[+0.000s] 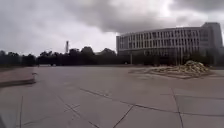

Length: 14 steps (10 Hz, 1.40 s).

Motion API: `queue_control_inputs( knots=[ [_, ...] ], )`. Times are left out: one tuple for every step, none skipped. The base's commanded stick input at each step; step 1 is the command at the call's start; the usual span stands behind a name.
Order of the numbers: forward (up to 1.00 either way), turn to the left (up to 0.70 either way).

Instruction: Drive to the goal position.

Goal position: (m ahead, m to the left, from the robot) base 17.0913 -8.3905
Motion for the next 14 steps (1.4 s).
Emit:
queue_control_inputs(
  knots=[
    [0.85, -0.12],
    [0.85, -0.12],
    [0.85, -0.13],
    [0.85, -0.13],
    [0.85, -0.14],
    [0.85, -0.14],
    [0.85, -0.14],
    [0.85, -0.14],
    [0.85, -0.13],
    [0.85, -0.06],
    [0.85, -0.13],
    [0.85, -0.13],
    [0.85, -0.13],
    [0.85, -0.13]
  ],
)
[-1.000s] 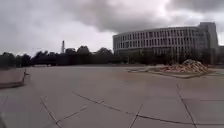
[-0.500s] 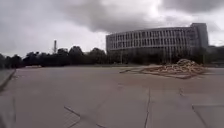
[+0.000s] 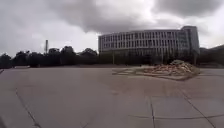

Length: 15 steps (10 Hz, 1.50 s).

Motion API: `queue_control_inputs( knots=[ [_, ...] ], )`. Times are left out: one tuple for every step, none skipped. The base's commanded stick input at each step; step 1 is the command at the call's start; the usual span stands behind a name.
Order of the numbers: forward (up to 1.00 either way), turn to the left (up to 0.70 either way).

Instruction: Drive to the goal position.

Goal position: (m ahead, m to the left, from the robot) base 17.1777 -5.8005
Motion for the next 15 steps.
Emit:
queue_control_inputs(
  knots=[
    [0.85, -0.13],
    [0.85, -0.13],
    [0.85, -0.12],
    [0.85, -0.12],
    [0.85, -0.11],
    [0.85, -0.09],
    [0.85, -0.07],
    [0.85, -0.04],
    [0.85, 0.00],
    [0.85, 0.04],
    [0.85, 0.00],
    [0.85, -0.02],
    [0.85, -0.02],
    [0.85, -0.02],
    [0.85, -0.01]
  ],
)
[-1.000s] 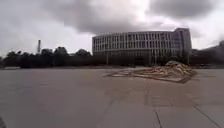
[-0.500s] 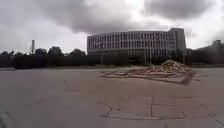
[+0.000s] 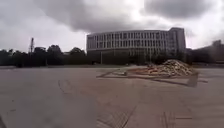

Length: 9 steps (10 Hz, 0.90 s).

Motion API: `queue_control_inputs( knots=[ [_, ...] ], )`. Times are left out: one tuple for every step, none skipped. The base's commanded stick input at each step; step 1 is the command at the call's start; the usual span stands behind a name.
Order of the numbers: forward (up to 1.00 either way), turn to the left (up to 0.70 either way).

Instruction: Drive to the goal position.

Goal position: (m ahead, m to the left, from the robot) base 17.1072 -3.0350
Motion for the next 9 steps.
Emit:
queue_control_inputs(
  knots=[
    [0.85, 0.00],
    [0.85, 0.00],
    [0.85, 0.00],
    [0.85, 0.00],
    [0.85, 0.00],
    [0.85, 0.00],
    [0.85, 0.00],
    [0.85, -0.02],
    [0.85, -0.02]
  ],
)
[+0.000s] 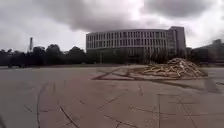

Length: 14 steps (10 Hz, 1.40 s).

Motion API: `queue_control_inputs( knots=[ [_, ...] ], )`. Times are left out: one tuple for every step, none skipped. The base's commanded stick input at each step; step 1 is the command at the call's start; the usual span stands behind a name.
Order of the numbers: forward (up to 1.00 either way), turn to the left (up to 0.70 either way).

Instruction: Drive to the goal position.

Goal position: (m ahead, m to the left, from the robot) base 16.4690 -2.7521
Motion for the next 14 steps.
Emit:
queue_control_inputs(
  knots=[
    [0.85, -0.02],
    [0.85, -0.02],
    [0.85, -0.02],
    [0.85, -0.02],
    [0.85, -0.03],
    [0.85, -0.03],
    [0.85, -0.03],
    [0.85, -0.03],
    [0.85, -0.04],
    [0.85, -0.04],
    [0.85, -0.05],
    [0.85, -0.05],
    [0.85, -0.05],
    [0.85, -0.05]
  ],
)
